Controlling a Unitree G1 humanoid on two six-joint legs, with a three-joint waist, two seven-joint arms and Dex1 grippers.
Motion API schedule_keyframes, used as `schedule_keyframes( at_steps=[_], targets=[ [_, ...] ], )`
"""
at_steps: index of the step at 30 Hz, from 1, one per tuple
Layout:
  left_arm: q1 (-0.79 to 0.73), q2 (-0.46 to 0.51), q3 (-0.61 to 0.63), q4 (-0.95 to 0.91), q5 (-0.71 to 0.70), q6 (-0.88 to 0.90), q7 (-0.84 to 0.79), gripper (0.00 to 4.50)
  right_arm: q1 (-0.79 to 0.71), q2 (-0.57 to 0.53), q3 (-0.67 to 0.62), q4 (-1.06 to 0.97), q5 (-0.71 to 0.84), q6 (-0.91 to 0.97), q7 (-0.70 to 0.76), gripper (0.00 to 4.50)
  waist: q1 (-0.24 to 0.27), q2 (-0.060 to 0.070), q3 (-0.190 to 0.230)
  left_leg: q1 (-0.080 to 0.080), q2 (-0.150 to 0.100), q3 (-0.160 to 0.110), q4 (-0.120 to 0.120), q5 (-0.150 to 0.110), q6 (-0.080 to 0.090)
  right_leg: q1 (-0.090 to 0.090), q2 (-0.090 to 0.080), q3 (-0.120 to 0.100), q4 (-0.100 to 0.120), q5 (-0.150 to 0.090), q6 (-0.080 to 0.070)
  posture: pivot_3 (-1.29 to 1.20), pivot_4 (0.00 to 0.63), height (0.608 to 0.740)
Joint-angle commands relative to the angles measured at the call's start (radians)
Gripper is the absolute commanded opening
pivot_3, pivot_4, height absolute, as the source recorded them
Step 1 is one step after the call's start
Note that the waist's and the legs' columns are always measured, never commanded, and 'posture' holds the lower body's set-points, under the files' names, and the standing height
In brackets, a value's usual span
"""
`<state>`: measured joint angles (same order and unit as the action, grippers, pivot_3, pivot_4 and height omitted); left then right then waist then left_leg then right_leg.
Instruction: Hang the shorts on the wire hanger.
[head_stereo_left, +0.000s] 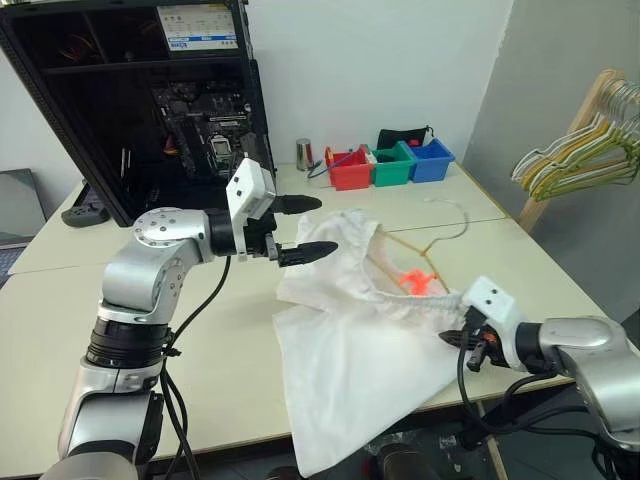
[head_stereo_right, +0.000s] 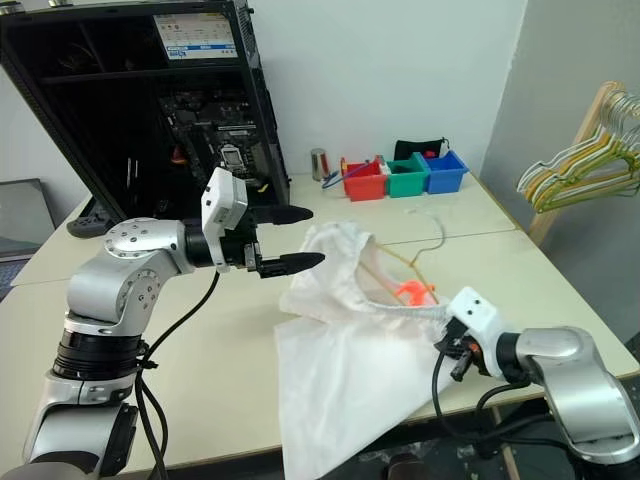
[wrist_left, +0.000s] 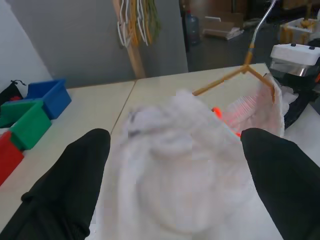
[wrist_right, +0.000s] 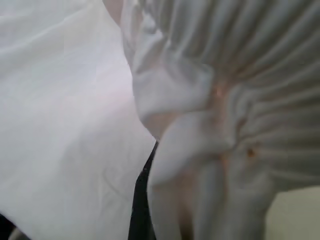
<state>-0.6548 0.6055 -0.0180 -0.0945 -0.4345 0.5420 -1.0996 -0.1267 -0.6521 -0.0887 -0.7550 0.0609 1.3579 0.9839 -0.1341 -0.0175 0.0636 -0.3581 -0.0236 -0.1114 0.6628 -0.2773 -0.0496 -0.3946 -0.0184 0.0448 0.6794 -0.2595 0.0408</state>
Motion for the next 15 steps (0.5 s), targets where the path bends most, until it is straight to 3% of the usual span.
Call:
schedule_keyframes(
  at_steps=[1, 5, 7, 11, 15],
  targets=[
    [-0.034, -0.050, -0.034, -0.007, -0.007, -0.031, 0.009, 4.47, 0.021, 0.103, -0.184, -0.130, 0.018, 0.244, -0.089, 0.00, -0.004, 0.000, -0.001, 0.000, 0.000, -0.001, 0.000, 0.000, 0.000, 0.000, 0.000, -0.001, 0.000, 0.000, 0.000, -0.25, 0.000, 0.740],
    [-0.068, -0.148, -0.092, 0.016, -0.009, -0.063, 0.004, 4.47, 0.172, 0.236, -0.338, -0.207, 0.045, 0.257, -0.145, 0.00, -0.009, 0.001, -0.003, -0.001, 0.000, -0.002, 0.000, 0.000, 0.000, 0.002, -0.001, -0.002, -0.003, 0.000, 0.000, -0.32, 0.000, 0.740],
    [-0.083, -0.183, -0.112, 0.033, 0.007, -0.097, 0.008, 4.47, 0.219, 0.226, -0.345, -0.222, 0.057, 0.257, -0.175, 0.00, -0.020, 0.003, -0.004, -0.001, 0.000, 0.000, 0.000, 0.000, 0.000, 0.004, -0.002, -0.002, -0.004, -0.001, 0.001, -0.34, 0.000, 0.740],
    [-0.115, -0.283, -0.125, 0.069, 0.006, -0.123, 0.055, 4.47, 0.236, 0.298, -0.412, -0.206, 0.056, 0.257, -0.279, 0.00, -0.068, 0.007, -0.009, 0.002, 0.000, 0.002, 0.000, 0.000, 0.000, 0.007, -0.002, 0.000, -0.006, -0.001, 0.003, -0.38, 0.000, 0.740],
    [-0.126, -0.351, -0.155, 0.111, 0.030, -0.174, 0.073, 4.47, 0.161, 0.335, -0.516, -0.172, -0.004, 0.257, -0.413, 0.00, -0.121, 0.018, -0.016, 0.002, 0.000, 0.003, -0.002, -0.001, 0.001, 0.007, -0.001, -0.001, -0.007, -0.004, 0.003, -0.41, 0.000, 0.740]
  ],
)
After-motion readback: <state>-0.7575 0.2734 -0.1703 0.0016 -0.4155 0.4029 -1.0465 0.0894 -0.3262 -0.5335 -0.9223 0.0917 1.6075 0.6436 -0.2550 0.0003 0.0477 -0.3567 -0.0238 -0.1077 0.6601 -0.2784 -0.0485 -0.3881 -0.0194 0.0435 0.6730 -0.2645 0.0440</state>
